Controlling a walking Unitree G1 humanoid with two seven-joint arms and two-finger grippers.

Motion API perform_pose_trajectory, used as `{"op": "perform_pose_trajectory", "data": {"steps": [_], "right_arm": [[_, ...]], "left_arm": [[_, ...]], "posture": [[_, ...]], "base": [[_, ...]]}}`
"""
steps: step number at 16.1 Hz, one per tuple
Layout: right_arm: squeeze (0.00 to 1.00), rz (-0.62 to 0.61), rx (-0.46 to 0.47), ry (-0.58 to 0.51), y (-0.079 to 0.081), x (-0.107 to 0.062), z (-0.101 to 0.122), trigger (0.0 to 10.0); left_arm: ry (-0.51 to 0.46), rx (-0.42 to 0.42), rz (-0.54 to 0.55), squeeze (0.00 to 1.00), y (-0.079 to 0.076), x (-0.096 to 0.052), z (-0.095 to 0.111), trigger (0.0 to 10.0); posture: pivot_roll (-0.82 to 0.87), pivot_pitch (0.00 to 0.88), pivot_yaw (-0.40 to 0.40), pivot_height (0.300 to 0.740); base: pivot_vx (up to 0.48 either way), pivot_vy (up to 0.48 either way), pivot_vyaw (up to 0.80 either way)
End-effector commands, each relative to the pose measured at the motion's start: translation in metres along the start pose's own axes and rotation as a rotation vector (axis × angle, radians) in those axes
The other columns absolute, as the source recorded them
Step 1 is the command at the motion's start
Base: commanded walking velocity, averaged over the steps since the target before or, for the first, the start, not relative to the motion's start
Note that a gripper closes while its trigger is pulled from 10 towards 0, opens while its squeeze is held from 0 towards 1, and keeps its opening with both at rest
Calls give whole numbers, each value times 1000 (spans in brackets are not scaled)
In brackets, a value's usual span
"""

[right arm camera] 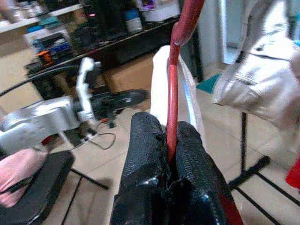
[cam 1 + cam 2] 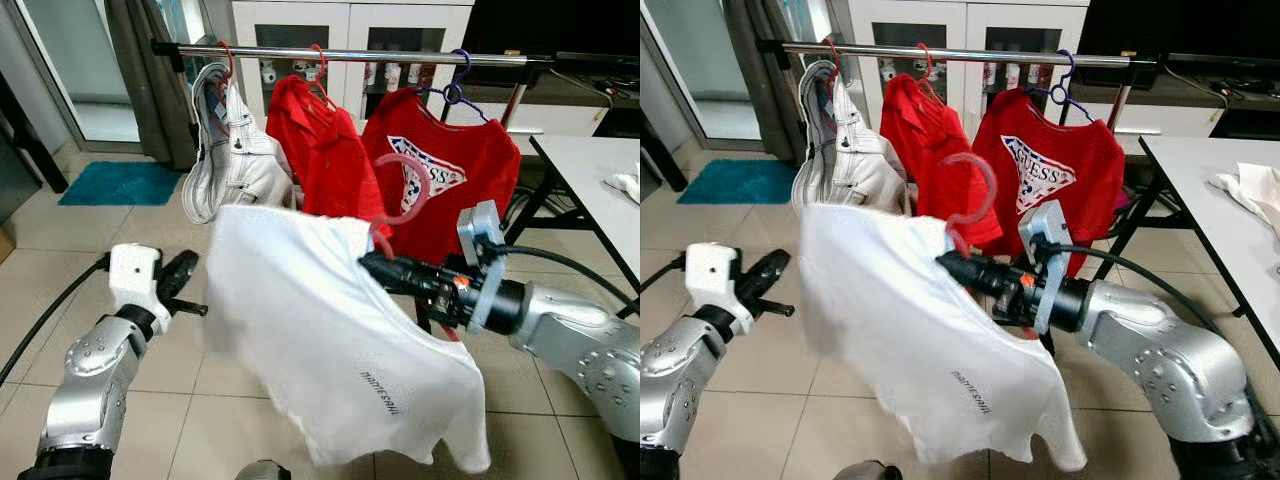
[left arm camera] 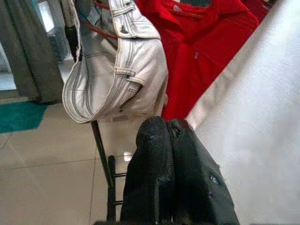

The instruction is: Hang hanger

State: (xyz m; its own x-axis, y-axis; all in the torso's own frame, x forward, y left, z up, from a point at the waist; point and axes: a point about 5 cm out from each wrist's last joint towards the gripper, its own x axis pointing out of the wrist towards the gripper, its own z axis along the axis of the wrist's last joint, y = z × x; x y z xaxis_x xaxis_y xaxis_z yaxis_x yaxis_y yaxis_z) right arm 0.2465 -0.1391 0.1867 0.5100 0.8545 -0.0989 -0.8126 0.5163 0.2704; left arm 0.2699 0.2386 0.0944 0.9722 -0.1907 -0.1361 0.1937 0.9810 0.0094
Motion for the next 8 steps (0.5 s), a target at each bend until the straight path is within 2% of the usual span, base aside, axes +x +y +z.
{"op": "perform_pose_trajectory", "data": {"steps": [1,5,6,7,8], "right_arm": [[0,-53,-48,-68,-6,-1,15,10000],[0,-72,-45,-105,-10,-1,21,10000],[0,-58,-38,-115,-9,0,22,10000],[0,-34,-31,-115,-6,0,22,10000],[0,-19,-27,-112,-5,0,22,10000]], "left_arm": [[12,-22,23,0,0,-3,-9,0],[38,-54,33,0,-5,-8,-23,0],[14,-49,15,0,-7,-8,-23,0],[-36,-62,16,0,-8,-7,-17,1843],[-71,-86,-8,0,-9,-7,-13,10000]], "posture": [[-39,0,53,740],[-39,0,50,740],[-37,0,48,740],[-36,0,44,740],[-35,0,44,740]], "base": [[0,0,0],[0,0,0],[0,0,0],[0,0,0],[0,0,0]]}}
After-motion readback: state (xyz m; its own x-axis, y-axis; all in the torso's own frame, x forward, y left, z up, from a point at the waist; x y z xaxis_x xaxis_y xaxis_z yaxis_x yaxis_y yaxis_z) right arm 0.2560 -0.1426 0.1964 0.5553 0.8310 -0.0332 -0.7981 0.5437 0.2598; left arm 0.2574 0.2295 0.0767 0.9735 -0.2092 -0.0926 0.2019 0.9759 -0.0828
